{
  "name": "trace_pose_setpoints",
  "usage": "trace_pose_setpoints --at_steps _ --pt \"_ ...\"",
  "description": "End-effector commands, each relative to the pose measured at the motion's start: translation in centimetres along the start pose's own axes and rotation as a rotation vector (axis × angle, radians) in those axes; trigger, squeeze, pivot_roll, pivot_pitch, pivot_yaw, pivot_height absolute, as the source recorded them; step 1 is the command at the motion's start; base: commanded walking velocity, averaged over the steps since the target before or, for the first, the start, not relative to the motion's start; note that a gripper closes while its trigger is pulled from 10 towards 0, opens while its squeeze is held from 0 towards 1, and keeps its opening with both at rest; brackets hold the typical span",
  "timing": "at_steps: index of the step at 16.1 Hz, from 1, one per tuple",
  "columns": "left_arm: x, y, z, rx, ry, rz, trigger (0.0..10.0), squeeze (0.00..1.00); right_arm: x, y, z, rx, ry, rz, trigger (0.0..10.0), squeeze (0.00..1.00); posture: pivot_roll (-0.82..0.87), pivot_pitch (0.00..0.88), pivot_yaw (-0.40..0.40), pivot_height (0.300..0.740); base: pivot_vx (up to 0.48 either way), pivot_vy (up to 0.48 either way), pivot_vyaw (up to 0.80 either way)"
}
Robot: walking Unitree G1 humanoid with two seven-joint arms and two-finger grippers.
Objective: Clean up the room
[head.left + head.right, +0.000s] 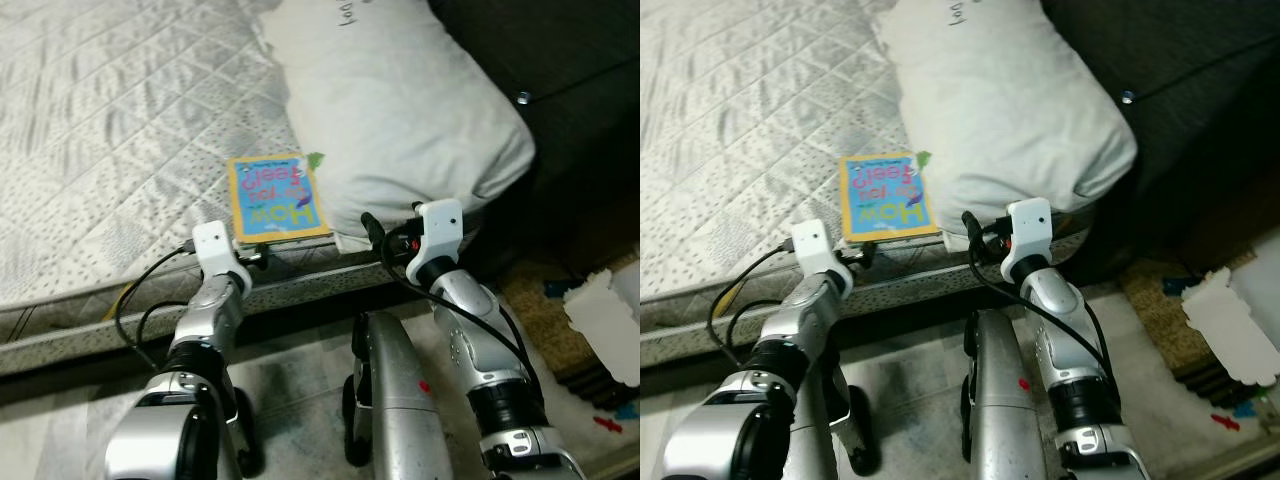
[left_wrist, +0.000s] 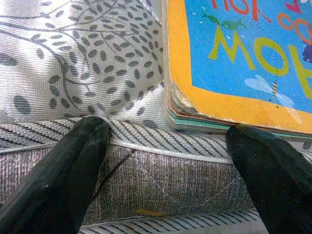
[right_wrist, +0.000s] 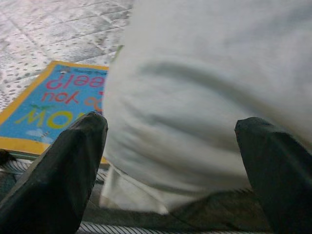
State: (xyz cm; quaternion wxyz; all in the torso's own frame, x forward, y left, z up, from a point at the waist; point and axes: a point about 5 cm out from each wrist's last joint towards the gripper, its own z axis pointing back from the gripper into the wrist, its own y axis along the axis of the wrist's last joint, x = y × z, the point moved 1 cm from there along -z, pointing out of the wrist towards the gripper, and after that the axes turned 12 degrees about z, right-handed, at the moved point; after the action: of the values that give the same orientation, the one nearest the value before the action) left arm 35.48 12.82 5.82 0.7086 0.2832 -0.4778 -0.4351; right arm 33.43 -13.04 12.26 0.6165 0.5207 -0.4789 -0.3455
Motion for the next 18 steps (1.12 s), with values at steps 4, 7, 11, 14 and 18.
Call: trace_pose_setpoints --at_steps 4,7,11,14,18 --pt "3.6 1.0 0.3 0.046 -0.104 -0.034 10.0 0.00 -0.3 0.3 -0.8 0.019 0.003 -0.011 10.0 0.00 -0.09 0.138 -0.045 0.546 0.000 0.000 0.00" --pt "4.6 0.5 1.1 0.051 -0.128 -0.095 10.0 0.00 -0.5 0.7 -1.5 0.035 0.010 -0.015 10.0 0.00 -0.07 0.113 -0.044 0.546 0.000 0.000 0.00" --pt "5.8 -0.8 2.4 0.015 -0.225 -0.235 10.0 0.00 -1.4 1.3 -3.0 0.060 0.044 -0.029 10.0 0.00 -0.03 0.052 -0.048 0.546 0.000 0.000 0.00" --pt "6.1 -0.9 2.8 -0.008 -0.262 -0.278 10.0 0.00 -1.9 1.7 -3.6 0.077 0.053 -0.035 10.0 0.00 -0.02 0.022 -0.045 0.546 0.000 0.000 0.00" --pt "4.3 5.0 3.2 0.294 -0.152 -0.309 10.0 0.00 -2.6 2.0 -4.4 0.096 0.061 -0.065 10.0 0.00 0.00 0.000 -0.030 0.546 0.000 0.000 0.00"
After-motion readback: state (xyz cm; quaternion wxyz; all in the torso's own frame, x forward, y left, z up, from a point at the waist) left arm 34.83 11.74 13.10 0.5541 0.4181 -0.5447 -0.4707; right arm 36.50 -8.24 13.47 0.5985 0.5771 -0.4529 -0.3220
